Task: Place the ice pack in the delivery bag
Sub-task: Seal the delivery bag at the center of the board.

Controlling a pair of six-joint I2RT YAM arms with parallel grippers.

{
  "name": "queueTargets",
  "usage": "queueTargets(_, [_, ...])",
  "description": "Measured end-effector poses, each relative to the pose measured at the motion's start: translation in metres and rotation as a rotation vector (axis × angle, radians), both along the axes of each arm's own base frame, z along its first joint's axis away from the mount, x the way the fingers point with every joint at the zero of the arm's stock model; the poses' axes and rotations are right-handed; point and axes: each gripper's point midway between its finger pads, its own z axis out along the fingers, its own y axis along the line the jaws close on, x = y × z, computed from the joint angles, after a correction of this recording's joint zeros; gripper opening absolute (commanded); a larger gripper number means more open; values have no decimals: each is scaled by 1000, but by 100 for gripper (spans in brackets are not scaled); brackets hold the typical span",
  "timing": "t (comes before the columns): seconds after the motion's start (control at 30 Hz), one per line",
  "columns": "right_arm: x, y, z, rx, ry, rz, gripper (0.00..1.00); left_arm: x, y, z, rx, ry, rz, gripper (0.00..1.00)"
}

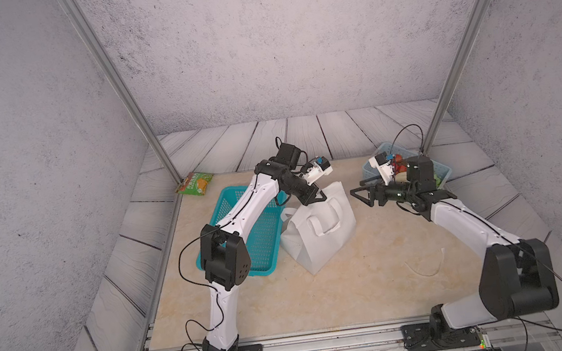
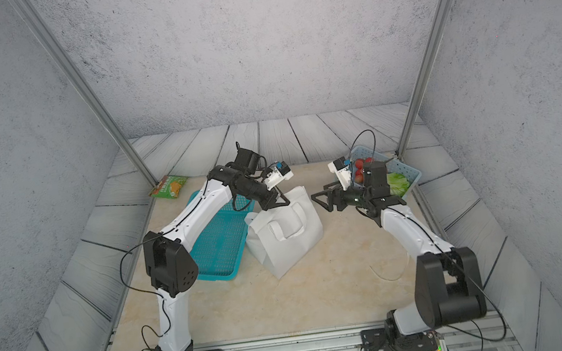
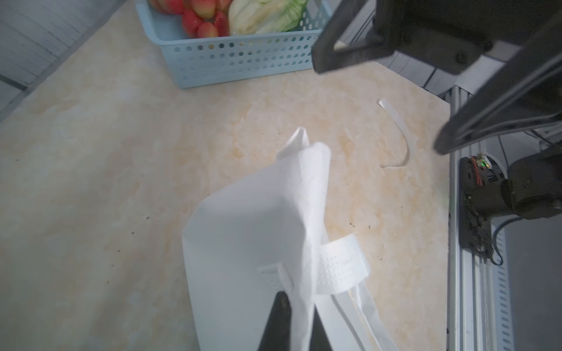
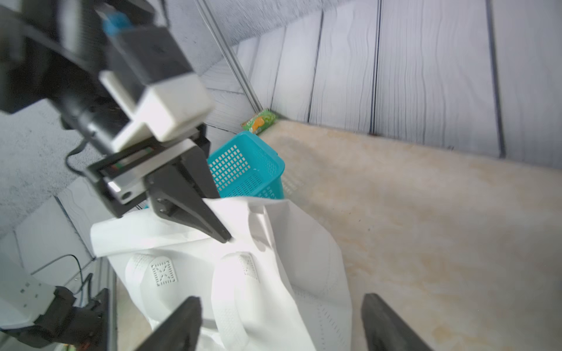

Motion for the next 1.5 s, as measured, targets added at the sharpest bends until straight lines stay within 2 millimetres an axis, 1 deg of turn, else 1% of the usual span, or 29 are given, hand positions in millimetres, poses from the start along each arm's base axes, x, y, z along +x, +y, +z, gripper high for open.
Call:
queueTargets(0.03, [-6,3,8,-2,-52,26,98,-7,-2,0,-8,-4,-39,2])
queueTargets(0.1, [-13,10,18,-15,-126,76,98,-23,-7,1,-26,-14,-129,2])
queueTargets(0.17, [-18,17,20,-32,-158,126,98,-40,-13,2,-40,-19,-212,2])
queueTargets(0.27, [-25,26,13,-55,-158,188,97,-63,-20,2,-53,-20,-307,2])
queueTargets(0.33, [-32,30,7,-62,-144,221,90,-76,-24,2,-59,-15,-353,2])
queueTargets(0.4, [-37,33,1,-65,-131,247,80,-83,-25,3,-63,-11,-382,3])
queueTargets(0.5, [-47,36,-3,-55,-110,287,71,-87,-23,2,-62,-9,-397,2])
queueTargets(0.6, [-58,40,-7,-45,-94,319,69,-87,-22,3,-60,-8,-399,2])
queueTargets(0.7, [-75,39,-14,-47,-74,335,69,-87,-20,4,-61,-10,-397,2])
queueTargets(0.77, [-85,39,-20,-48,-64,339,63,-88,-20,5,-60,-8,-397,2])
queueTargets(0.8, [-87,38,-21,-51,-66,338,59,-88,-19,4,-58,-4,-397,2])
queueTargets(0.83, [-89,38,-22,-53,-67,336,50,-89,-18,4,-55,2,-397,2])
queueTargets(0.87, [-88,37,-22,-57,-70,332,38,-90,-18,4,-55,6,-398,2])
queueTargets(0.9, [-87,37,-22,-64,-75,328,31,-91,-18,5,-57,10,-399,2])
queueTargets(1.0, [-84,37,-21,-75,-68,324,19,-92,-17,8,-58,9,-398,2])
queueTargets(1.03, [-83,38,-21,-77,-64,328,11,-92,-16,9,-58,7,-396,2])
queueTargets(1.07, [-83,39,-20,-81,-65,334,0,-91,-16,9,-59,6,-394,1])
queueTargets(1.23, [-87,39,-20,-102,-74,345,0,-90,-14,10,-50,0,-386,0])
queueTargets(1.4, [-86,29,-15,-167,-134,247,0,-86,-20,14,-51,-40,-373,0])
queueTargets(1.43, [-84,27,-13,-179,-146,221,0,-85,-23,16,-57,-50,-369,3])
queueTargets(1.47, [-82,24,-11,-190,-154,195,0,-83,-26,18,-63,-63,-361,9])
queueTargets(1.5, [-78,22,-10,-202,-161,168,0,-80,-29,19,-67,-76,-351,20])
